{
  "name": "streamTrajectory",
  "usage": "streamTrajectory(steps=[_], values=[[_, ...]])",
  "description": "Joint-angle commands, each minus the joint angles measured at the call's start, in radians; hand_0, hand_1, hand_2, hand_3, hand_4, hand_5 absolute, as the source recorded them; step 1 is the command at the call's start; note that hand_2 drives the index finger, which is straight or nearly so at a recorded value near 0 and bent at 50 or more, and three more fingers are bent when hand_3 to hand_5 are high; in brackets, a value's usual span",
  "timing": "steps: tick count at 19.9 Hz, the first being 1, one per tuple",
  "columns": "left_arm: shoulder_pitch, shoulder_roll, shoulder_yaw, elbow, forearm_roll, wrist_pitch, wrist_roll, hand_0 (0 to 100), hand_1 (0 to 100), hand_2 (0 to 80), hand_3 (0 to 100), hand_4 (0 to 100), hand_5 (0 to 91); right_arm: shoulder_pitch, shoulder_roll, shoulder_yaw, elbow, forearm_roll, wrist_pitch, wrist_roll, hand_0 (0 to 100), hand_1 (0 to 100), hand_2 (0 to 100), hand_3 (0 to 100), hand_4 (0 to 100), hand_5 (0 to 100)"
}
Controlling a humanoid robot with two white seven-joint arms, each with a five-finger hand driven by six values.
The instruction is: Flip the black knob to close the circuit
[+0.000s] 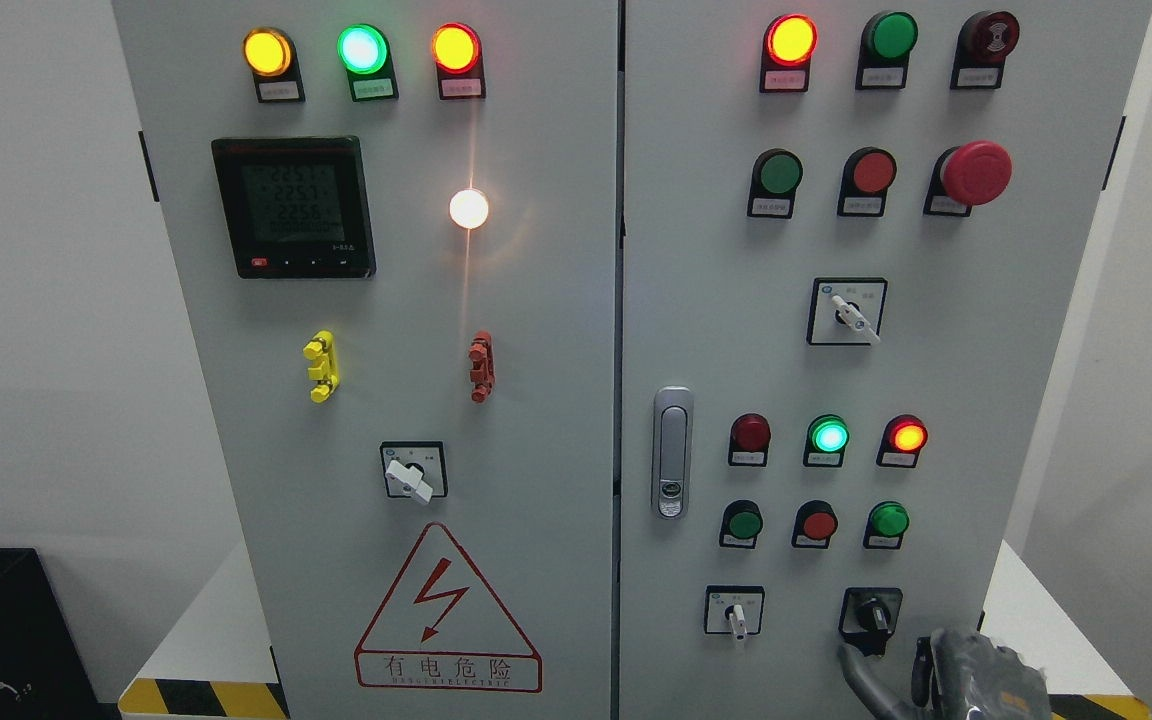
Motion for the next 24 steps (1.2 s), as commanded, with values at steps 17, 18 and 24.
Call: streamTrajectory(steps=[17, 18, 24], values=[[0.022, 0.0, 0.0, -0.023, 0.0, -0.001, 0.0, 12, 56, 0.0, 0, 0, 0.0, 0.255, 0.065, 0.004, -0.307, -0.733, 0.041, -0.097, 0, 3, 53, 84, 77, 70], [0.022, 0.0, 0.0, -0.023, 0.0, -0.001, 0.0, 12, 56, 0.0, 0, 0, 0.0, 0.269, 0.064, 0.004, -0.315, -0.792, 0.042, -0.1, 0, 3, 49, 82, 76, 69], [0.022, 0.0, 0.0, -0.023, 0.0, -0.001, 0.0, 12, 56, 0.0, 0, 0, 0.0, 0.307, 0.062, 0.001, -0.328, -1.174, 0.005, -0.194, 0, 1, 29, 54, 53, 50]])
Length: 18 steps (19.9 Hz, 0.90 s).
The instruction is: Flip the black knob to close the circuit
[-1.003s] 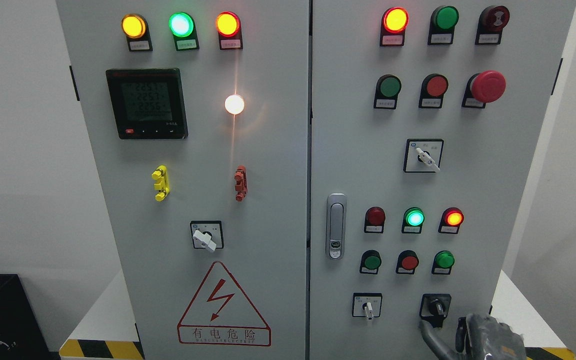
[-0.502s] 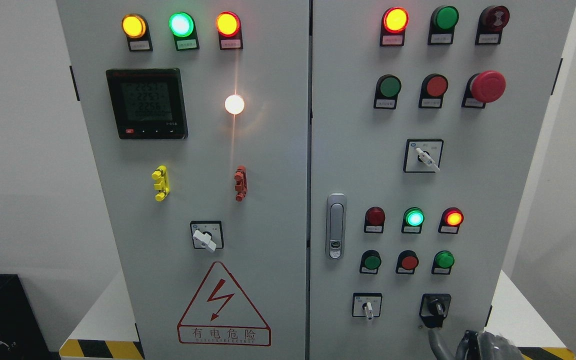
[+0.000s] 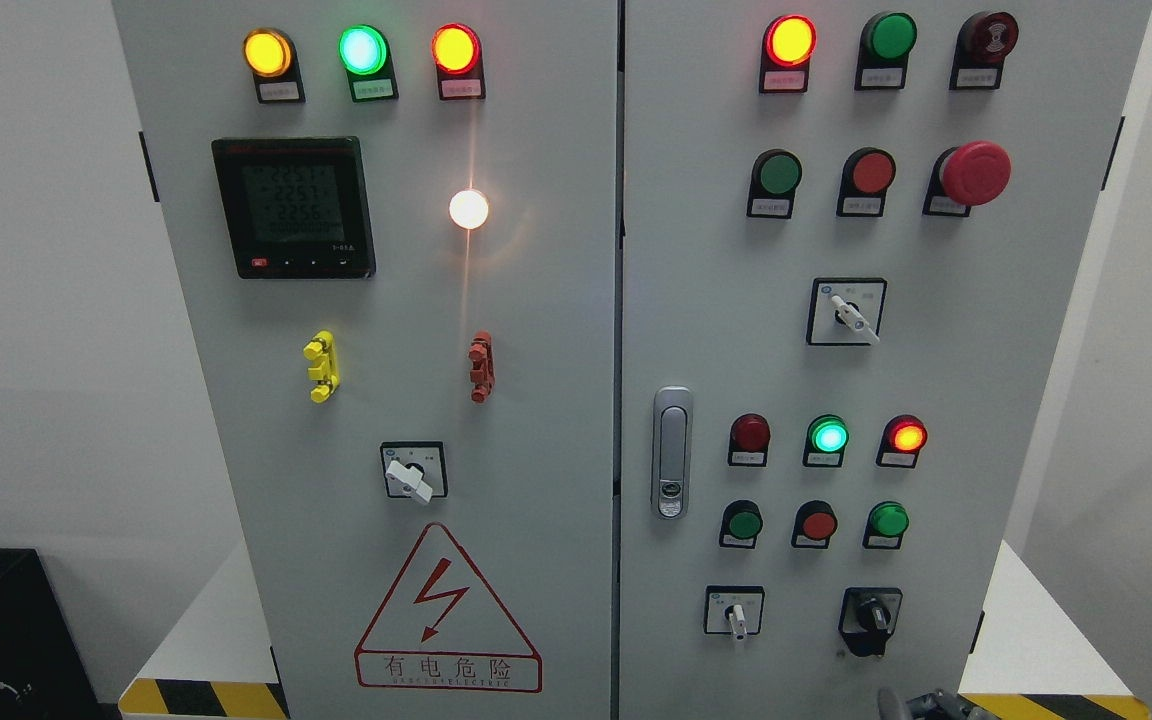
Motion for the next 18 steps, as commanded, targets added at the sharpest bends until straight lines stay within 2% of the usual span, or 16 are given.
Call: streamTrajectory(steps=[1, 2, 4, 5, 6, 7, 9, 10, 13, 18], values=[[0.021, 0.0, 0.0, -0.023, 0.0, -0.001, 0.0, 12, 56, 0.0, 0, 0, 0.0, 0.059, 0.012, -0.004, -0.074, -0.359, -0.049, -0.035, 0, 1, 28, 50, 48, 44], [0.021, 0.0, 0.0, -0.023, 0.0, -0.001, 0.0, 12, 56, 0.0, 0, 0, 0.0, 0.07, 0.012, -0.004, -0.071, -0.381, -0.069, -0.036, 0, 1, 26, 45, 43, 38], [0.021, 0.0, 0.0, -0.023, 0.0, -0.001, 0.0, 12, 56, 0.0, 0, 0, 0.0, 0.114, 0.011, -0.004, -0.05, -0.44, -0.169, -0.009, 0, 1, 24, 40, 37, 30], [0.021, 0.0, 0.0, -0.023, 0.0, -0.001, 0.0, 12, 56, 0.0, 0, 0, 0.0, 0.137, 0.011, -0.004, -0.036, -0.477, -0.224, 0.037, 0, 0, 22, 38, 34, 26], [0.021, 0.0, 0.0, -0.023, 0.0, -0.001, 0.0, 12, 56, 0.0, 0, 0, 0.0, 0.155, 0.009, -0.004, -0.024, -0.496, -0.263, 0.089, 0, 1, 19, 34, 26, 17], [0.021, 0.0, 0.0, -0.023, 0.0, -0.001, 0.0, 12, 56, 0.0, 0, 0, 0.0, 0.165, 0.009, -0.006, -0.015, -0.5, -0.281, 0.114, 0, 2, 15, 27, 20, 9], [0.021, 0.0, 0.0, -0.023, 0.0, -0.001, 0.0, 12, 56, 0.0, 0, 0, 0.0, 0.169, 0.009, -0.006, 0.004, -0.502, -0.298, 0.116, 0, 2, 7, 16, 10, 0], [0.021, 0.0, 0.0, -0.023, 0.0, -0.001, 0.0, 12, 56, 0.0, 0, 0, 0.0, 0.169, 0.009, -0.006, 0.012, -0.504, -0.303, 0.116, 0, 2, 4, 12, 7, 0], [0.021, 0.0, 0.0, -0.023, 0.0, -0.001, 0.0, 12, 56, 0.0, 0, 0, 0.0, 0.169, 0.009, -0.02, 0.022, -0.505, -0.303, 0.114, 0, 1, 0, 7, 3, 0], [0.021, 0.0, 0.0, -0.023, 0.0, -0.001, 0.0, 12, 56, 0.0, 0, 0, 0.0, 0.172, 0.009, -0.027, 0.025, -0.542, -0.303, 0.114, 0, 1, 0, 5, 1, 0]])
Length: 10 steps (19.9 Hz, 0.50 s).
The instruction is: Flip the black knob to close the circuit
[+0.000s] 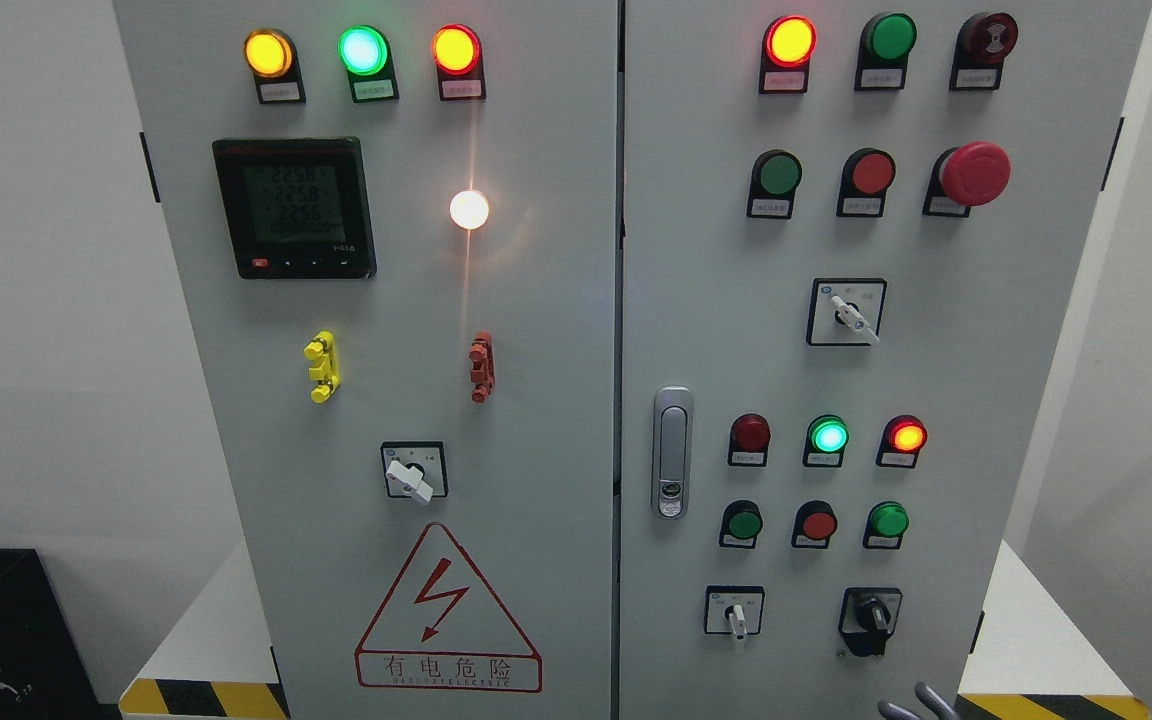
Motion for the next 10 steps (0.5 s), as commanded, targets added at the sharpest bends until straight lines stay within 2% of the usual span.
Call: streamTrajectory(steps=[1, 10], values=[[0.022, 0.0, 0.0, -0.023, 0.0, -0.001, 0.0, 12, 56, 0.0, 0, 0, 0.0, 0.014, 0.001, -0.015, 0.021, -0.057, -0.002, 0.001, 0, 1, 0, 4, 1, 0], [0.022, 0.0, 0.0, -0.023, 0.0, -0.001, 0.0, 12, 56, 0.0, 0, 0, 0.0, 0.019, 0.001, -0.021, 0.017, -0.06, -0.005, 0.001, 0, 0, 0, 3, 0, 0]])
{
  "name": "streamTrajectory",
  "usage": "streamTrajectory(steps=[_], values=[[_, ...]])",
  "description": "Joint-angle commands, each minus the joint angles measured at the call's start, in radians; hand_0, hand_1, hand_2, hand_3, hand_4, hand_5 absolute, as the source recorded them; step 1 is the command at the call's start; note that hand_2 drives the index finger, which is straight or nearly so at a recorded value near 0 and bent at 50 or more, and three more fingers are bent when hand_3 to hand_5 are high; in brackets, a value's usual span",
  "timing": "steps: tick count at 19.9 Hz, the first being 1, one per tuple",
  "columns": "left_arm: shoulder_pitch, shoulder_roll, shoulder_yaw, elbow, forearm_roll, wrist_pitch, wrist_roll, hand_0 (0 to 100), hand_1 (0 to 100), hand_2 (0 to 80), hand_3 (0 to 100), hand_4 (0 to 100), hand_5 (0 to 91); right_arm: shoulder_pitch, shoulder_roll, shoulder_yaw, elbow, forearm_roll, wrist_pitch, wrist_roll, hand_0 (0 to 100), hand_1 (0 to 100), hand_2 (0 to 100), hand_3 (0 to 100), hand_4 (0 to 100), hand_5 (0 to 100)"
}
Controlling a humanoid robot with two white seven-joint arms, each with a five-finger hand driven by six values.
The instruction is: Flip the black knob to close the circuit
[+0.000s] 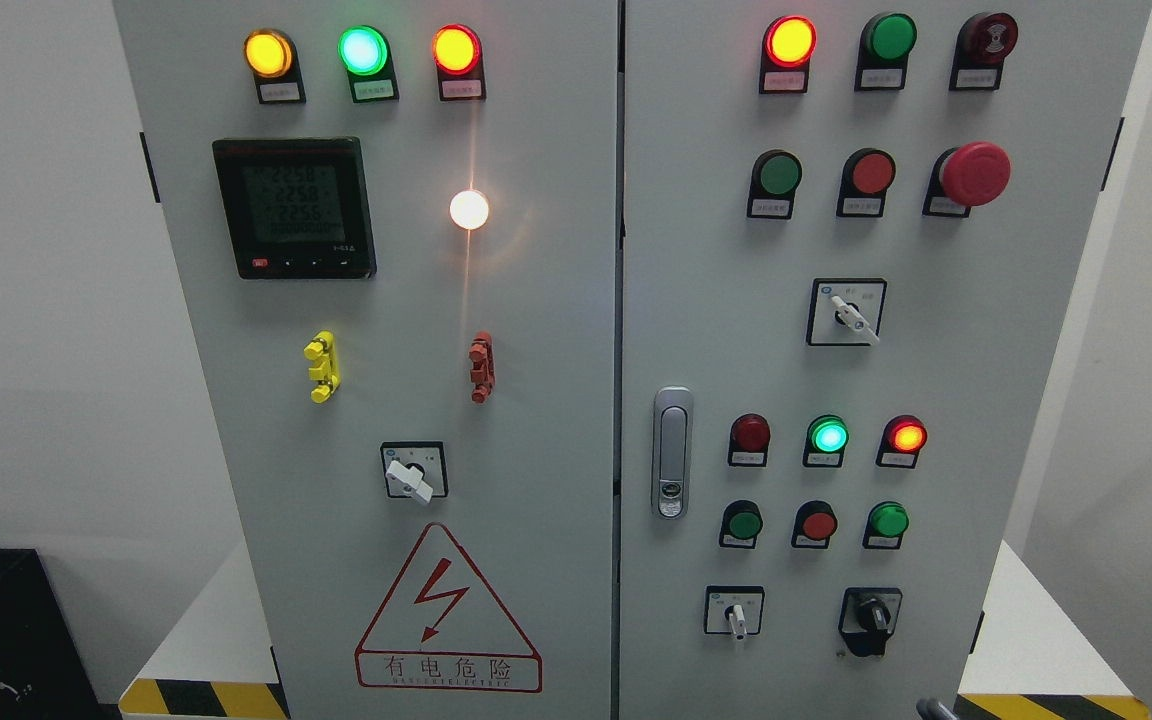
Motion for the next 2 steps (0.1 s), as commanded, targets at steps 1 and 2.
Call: streamTrajectory(steps=[1, 2], values=[[0.021, 0.0, 0.0, -0.023, 0.0, -0.001, 0.0, 12, 56, 0.0, 0, 0, 0.0, 0.004, 0.001, -0.009, 0.003, -0.011, -0.002, 0.0, 0, 0, 0, 3, 0, 0], [0.021, 0.0, 0.0, -0.023, 0.0, -0.001, 0.0, 12, 56, 0.0, 0, 0, 0.0, 0.007, -0.001, -0.009, 0.002, -0.011, -0.002, 0.002, 0, 0, 0, 3, 0, 0]])
